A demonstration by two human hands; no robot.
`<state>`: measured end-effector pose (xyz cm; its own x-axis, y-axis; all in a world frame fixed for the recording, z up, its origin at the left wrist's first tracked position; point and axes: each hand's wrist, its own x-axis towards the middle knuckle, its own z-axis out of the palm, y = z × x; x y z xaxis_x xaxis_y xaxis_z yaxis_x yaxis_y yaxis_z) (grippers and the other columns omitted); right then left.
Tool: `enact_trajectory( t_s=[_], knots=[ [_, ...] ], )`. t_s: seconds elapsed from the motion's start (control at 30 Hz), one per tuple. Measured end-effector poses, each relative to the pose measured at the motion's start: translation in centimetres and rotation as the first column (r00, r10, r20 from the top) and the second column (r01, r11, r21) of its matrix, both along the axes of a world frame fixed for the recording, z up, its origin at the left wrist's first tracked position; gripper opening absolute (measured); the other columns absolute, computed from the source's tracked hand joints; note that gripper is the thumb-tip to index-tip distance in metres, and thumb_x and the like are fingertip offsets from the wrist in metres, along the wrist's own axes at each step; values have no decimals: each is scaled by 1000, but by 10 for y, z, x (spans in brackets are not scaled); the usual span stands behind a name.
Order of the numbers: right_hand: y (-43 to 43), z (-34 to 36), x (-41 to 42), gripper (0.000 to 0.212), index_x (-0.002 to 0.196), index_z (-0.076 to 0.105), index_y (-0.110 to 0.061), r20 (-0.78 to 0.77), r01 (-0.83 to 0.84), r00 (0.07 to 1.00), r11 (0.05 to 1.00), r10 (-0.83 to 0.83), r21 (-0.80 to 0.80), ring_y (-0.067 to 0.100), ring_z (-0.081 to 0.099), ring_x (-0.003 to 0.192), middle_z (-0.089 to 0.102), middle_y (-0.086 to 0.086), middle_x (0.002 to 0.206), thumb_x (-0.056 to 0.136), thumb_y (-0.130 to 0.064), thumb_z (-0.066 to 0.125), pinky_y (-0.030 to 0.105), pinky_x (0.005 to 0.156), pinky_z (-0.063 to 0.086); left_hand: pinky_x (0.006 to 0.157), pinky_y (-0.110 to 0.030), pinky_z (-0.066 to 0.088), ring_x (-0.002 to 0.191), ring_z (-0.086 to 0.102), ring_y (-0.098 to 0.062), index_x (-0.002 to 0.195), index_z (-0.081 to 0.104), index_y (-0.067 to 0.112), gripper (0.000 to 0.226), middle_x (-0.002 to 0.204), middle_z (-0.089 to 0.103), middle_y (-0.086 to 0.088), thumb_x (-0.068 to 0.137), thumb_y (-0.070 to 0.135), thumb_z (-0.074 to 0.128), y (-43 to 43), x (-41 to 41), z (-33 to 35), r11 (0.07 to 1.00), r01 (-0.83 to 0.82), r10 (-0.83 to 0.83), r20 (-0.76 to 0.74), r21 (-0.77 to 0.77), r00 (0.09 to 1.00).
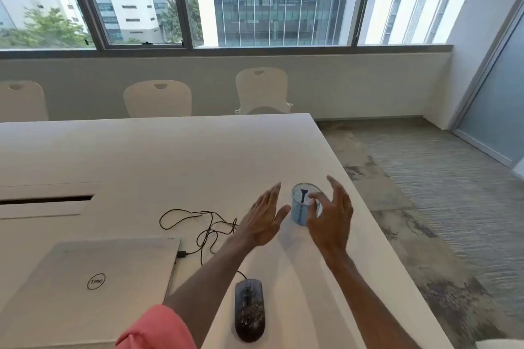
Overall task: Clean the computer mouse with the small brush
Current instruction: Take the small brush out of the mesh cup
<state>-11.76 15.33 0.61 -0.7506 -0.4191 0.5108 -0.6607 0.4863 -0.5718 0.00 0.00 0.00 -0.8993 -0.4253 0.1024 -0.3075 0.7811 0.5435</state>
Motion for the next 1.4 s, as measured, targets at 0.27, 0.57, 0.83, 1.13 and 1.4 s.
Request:
enact_trajectory(
  t_s=[0.27, 0.57, 0.83, 1.13, 1.4],
  knots=[
    [-28, 11, -38, 19, 113, 85, -17, 226, 77, 968, 984, -112, 160, 23, 44, 158, 44, 3, 173, 103, -26, 71, 59, 135, 20, 143, -44, 17, 177, 10, -22, 183, -5, 18, 108, 192, 2, -2, 111, 62, 62, 2, -37, -4, 988, 11, -15, 27, 151, 1000],
    [-51, 8, -54, 24, 121, 84, -24, 438, 16, 887, 959, -145, 284, 21, 33, 164, 39, 0, 176, 100, -25, 74, 61, 137, 13, 141, -40, 18, 177, 16, -27, 182, 2, 13, 112, 192, 8, -7, 107, 53, 75, 8, -62, -9, 979, -4, 3, 6, 205, 1000],
    [-56, 4, -57, 20, 114, 86, -22, 559, -3, 822, 982, -105, 189, 27, 52, 150, 60, 4, 154, 94, -26, 84, 58, 130, 31, 130, -37, 34, 164, 45, -33, 182, -1, 10, 110, 180, 43, -12, 109, 40, 76, 14, -67, -17, 957, -57, 71, -41, 285, 997],
    [-36, 17, -66, 12, 105, 86, -11, 419, 23, 901, 954, 110, -300, 25, 67, 130, 73, 4, 132, 94, -14, 89, 31, 110, 49, 133, -40, 32, 170, 36, -31, 181, 12, 11, 100, 187, 29, -11, 110, 44, 74, 14, -66, -15, 968, -44, 55, -41, 247, 998],
    [-8, 39, -53, 5, 109, 77, -16, 503, -29, 725, 750, 471, -661, 22, 85, 90, 86, 3, 98, 109, -17, 73, 37, 75, 70, 138, -43, 26, 172, 31, -31, 182, 3, 8, 99, 186, 29, -14, 114, 40, 68, 24, -36, -9, 972, -80, 90, -38, 223, 995]
  ],
)
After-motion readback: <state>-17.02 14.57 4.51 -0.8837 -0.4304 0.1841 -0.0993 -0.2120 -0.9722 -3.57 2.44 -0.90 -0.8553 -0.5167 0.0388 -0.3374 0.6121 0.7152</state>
